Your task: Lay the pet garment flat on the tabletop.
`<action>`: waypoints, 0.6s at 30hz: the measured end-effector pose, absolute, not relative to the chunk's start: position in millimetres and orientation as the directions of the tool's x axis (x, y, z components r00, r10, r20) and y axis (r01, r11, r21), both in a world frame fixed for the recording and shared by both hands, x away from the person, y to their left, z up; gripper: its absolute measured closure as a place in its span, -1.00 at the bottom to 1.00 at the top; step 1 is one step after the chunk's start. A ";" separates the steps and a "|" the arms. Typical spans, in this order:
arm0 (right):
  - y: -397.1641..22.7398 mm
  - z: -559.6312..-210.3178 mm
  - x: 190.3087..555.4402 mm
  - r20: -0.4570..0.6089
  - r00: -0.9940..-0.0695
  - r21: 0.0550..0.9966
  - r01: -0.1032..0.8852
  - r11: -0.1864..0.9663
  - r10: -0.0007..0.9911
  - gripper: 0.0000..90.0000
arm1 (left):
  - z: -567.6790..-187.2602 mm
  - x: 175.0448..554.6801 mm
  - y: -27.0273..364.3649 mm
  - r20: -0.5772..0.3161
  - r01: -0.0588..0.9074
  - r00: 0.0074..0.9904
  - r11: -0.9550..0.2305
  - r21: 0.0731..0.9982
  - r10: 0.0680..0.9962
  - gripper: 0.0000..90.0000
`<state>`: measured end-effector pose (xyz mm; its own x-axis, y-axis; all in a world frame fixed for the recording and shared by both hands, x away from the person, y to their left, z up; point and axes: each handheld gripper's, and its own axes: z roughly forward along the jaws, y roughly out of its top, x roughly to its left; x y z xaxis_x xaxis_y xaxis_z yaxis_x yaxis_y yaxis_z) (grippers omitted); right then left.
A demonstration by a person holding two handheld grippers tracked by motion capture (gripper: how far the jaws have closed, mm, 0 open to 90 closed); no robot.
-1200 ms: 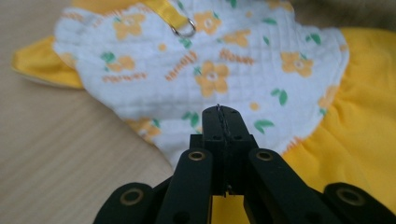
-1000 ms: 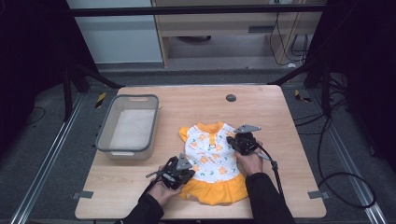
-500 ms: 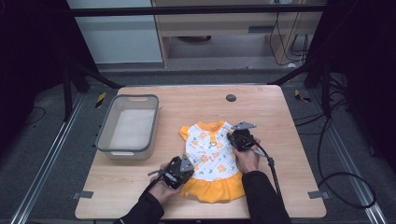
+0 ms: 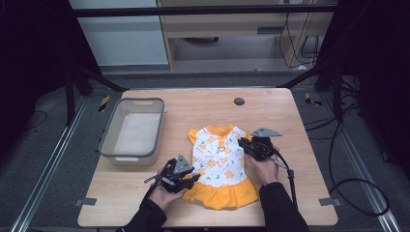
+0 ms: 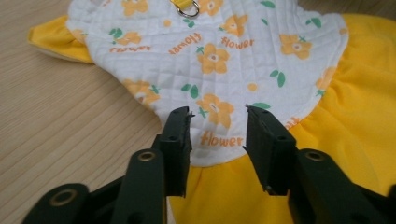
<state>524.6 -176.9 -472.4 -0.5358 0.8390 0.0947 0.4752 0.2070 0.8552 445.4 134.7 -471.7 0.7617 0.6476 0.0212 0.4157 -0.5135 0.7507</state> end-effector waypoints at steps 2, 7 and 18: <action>-181.2 -468.0 516.1 0.086 -0.542 0.859 0.466 0.213 0.836 0.61 | -469.9 442.9 140.4 0.022 0.409 0.754 -0.495 0.766 0.657 0.16; -191.7 -463.9 494.8 0.115 -0.558 0.866 0.461 0.192 0.822 0.43 | -469.8 435.7 157.7 0.031 0.406 0.732 -0.473 0.782 0.681 -0.09; -206.7 -472.9 458.4 0.122 -0.555 0.869 0.460 0.182 0.823 -0.25 | -471.8 415.5 195.5 0.013 0.427 0.696 -0.429 0.796 0.718 -0.32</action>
